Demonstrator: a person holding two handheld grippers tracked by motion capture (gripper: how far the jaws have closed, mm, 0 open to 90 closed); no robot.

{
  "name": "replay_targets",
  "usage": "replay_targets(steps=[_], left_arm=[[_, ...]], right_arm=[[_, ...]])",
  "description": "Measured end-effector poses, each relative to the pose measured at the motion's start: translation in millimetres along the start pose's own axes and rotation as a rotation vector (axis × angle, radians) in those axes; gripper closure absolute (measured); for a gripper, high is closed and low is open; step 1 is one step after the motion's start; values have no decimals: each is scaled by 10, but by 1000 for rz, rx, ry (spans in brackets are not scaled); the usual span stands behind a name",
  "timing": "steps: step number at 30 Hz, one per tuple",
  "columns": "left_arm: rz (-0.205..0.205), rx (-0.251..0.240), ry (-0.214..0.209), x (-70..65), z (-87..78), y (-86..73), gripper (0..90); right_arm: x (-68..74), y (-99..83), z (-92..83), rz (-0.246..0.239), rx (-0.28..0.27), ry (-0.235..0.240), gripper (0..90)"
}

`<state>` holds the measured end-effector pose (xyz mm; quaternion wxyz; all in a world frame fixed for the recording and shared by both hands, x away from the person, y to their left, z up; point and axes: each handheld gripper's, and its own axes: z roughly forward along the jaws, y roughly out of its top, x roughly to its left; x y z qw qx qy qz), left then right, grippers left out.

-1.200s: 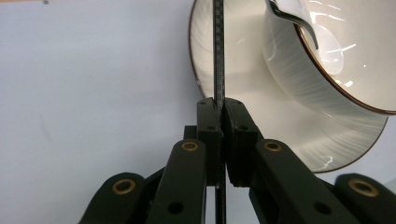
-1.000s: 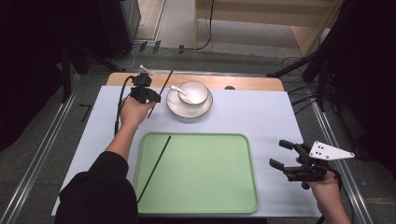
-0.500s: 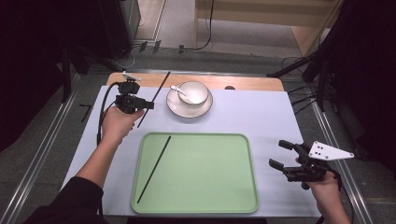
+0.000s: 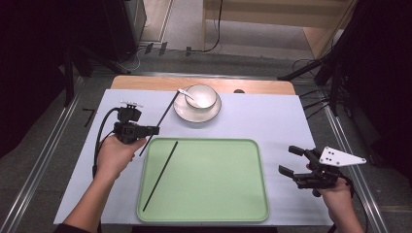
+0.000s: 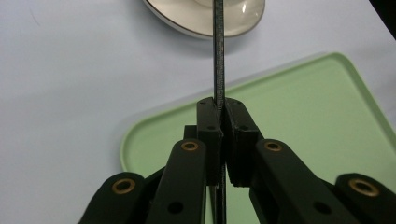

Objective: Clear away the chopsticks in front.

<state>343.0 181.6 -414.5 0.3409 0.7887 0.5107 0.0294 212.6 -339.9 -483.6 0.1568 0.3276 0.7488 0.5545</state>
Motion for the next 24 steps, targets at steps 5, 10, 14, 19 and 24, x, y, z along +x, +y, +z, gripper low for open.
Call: replay_targets(steps=[5, 10, 14, 19, 24], left_arm=[[12, 4, -21, -75, -11, -191, 856], [13, -4, -17, -120, -21, -374, 857], [16, -8, -38, -173, -27, -494, 857], [12, 5, -39, -244, 11, -634, 856], [1, 37, -41, -278, 86, -763, 857]], right_arm=[[0, 4, 9, -1, -1, 2, 174], [-1, 8, 14, -1, -4, 3, 174], [-5, 12, 20, -1, -3, 2, 174], [-12, 10, 44, -2, 2, 5, 174], [-9, 18, 40, -3, -2, 4, 174]])
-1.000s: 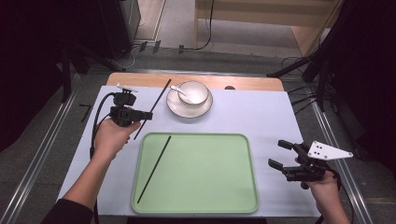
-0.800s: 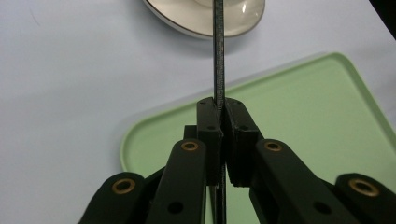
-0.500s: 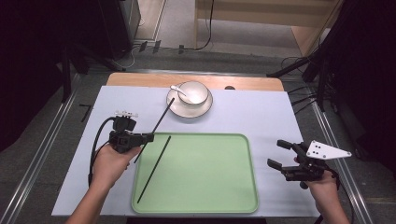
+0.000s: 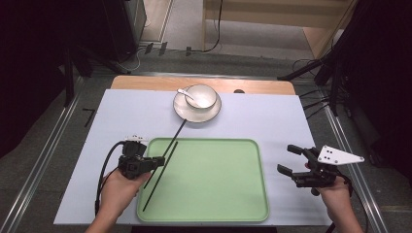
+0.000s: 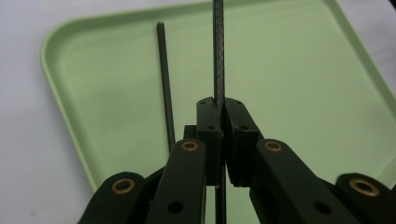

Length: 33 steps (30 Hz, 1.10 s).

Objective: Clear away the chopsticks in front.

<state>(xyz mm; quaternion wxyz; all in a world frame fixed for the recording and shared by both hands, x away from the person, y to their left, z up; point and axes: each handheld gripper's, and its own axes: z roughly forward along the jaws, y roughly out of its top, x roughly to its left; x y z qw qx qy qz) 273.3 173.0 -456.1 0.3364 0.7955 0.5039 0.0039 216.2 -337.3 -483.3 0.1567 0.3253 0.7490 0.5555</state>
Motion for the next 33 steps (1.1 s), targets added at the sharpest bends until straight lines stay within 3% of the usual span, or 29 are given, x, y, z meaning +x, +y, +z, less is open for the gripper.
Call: replay_targets(steps=[4, 11, 14, 17, 25, 29, 33], left_arm=[[-4, 0, -17, -26, 54, -127, 856], [-17, 22, 0, -72, 106, -274, 856], [-31, 39, 2, -82, 141, -336, 856], [-60, 64, -22, -73, 187, -404, 856], [-60, 141, 24, -49, 316, -457, 856], [-89, 125, 21, -14, 309, -462, 855], [-96, 126, 68, 15, 265, -461, 854]], right_arm=[[5, 3, 5, 1, 0, 1, 174], [15, 7, 10, -3, -3, 7, 174], [15, 12, 8, -6, -5, 7, 174], [15, 14, 9, -4, -4, 8, 174], [10, 17, 9, -6, -5, 10, 174], [8, 15, 0, -6, -7, 8, 174], [14, 14, -6, -8, -8, 9, 174]])
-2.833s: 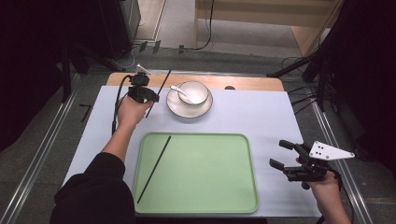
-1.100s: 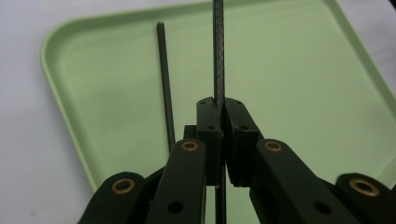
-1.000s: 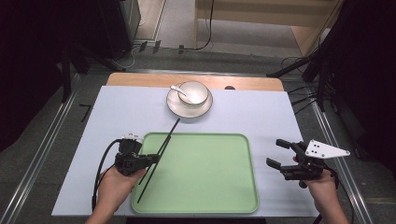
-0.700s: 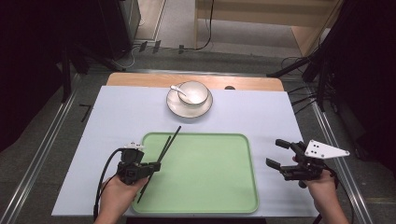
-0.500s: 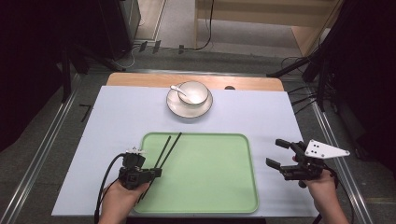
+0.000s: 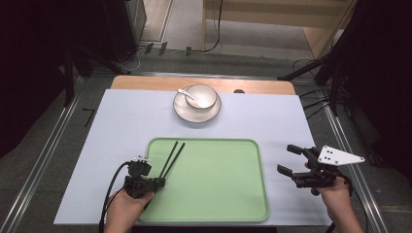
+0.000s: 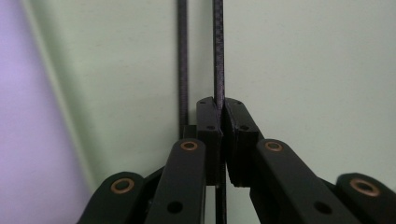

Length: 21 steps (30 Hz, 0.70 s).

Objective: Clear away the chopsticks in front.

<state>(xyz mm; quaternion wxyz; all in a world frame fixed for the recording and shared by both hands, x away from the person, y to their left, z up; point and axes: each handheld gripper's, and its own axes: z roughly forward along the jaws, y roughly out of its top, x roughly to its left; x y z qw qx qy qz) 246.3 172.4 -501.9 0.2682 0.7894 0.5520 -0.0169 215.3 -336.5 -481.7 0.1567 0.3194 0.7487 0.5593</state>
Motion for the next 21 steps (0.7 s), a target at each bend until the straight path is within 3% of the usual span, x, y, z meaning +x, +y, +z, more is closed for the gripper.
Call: replay_targets(steps=[5, 16, 21], left_arm=[[-39, -8, 12, 69, -34, -3, 853], [-28, -3, -24, 96, -44, 3, 779], [15, -27, -61, 81, -106, 43, 632]], right_arm=[[-3, 2, -2, 4, -1, 0, 174], [2, 10, 35, -3, 4, 12, 174], [3, 9, 33, -3, 5, 12, 174]])
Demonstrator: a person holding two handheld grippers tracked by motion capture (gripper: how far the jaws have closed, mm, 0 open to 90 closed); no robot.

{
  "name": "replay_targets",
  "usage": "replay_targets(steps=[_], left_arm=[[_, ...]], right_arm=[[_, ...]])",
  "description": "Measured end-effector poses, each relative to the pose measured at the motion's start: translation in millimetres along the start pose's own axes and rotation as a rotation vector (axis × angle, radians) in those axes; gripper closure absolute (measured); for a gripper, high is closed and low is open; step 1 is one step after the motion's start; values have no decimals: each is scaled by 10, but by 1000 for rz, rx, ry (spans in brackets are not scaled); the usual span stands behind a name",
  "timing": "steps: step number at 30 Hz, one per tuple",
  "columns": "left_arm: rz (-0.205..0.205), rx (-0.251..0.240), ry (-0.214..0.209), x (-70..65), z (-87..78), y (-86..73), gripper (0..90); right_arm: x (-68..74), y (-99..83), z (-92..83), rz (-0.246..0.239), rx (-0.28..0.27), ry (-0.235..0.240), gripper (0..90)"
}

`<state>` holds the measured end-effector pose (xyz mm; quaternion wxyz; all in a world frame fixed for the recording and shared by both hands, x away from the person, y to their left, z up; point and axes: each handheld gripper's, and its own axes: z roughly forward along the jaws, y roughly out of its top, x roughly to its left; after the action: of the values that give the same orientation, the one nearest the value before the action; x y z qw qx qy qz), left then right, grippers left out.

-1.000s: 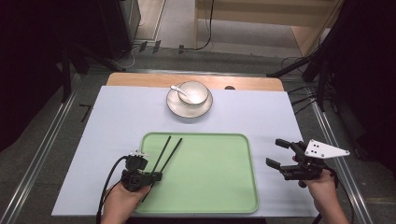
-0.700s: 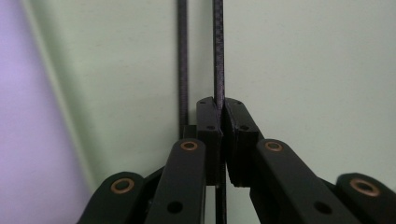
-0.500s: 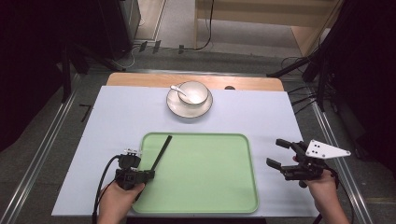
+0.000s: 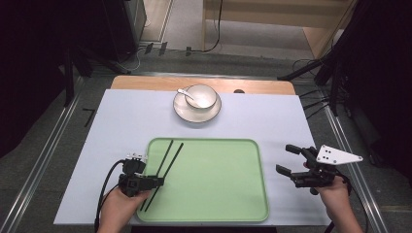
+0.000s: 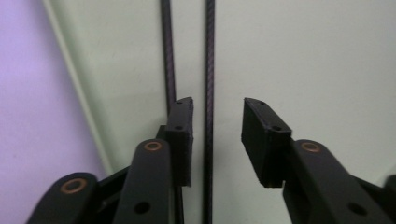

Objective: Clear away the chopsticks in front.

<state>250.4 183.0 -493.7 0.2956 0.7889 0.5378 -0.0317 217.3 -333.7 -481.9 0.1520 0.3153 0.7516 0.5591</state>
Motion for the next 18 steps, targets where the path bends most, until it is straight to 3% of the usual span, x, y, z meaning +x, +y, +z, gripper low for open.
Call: replay_targets(steps=[4, 9, 14, 18], left_arm=[[57, -37, -52, 23, -59, 97, 513], [127, -99, -68, 150, -143, 249, 378], [193, -143, -86, 326, -192, 326, 348], [205, -149, -110, 454, -215, 346, 347]], right_arm=[[-4, -9, -3, 2, 4, -2, 174], [-17, -21, -5, 6, 8, -9, 174], [-14, -26, -6, 9, 11, -13, 174], [-12, -32, -11, 13, 15, -17, 174]])
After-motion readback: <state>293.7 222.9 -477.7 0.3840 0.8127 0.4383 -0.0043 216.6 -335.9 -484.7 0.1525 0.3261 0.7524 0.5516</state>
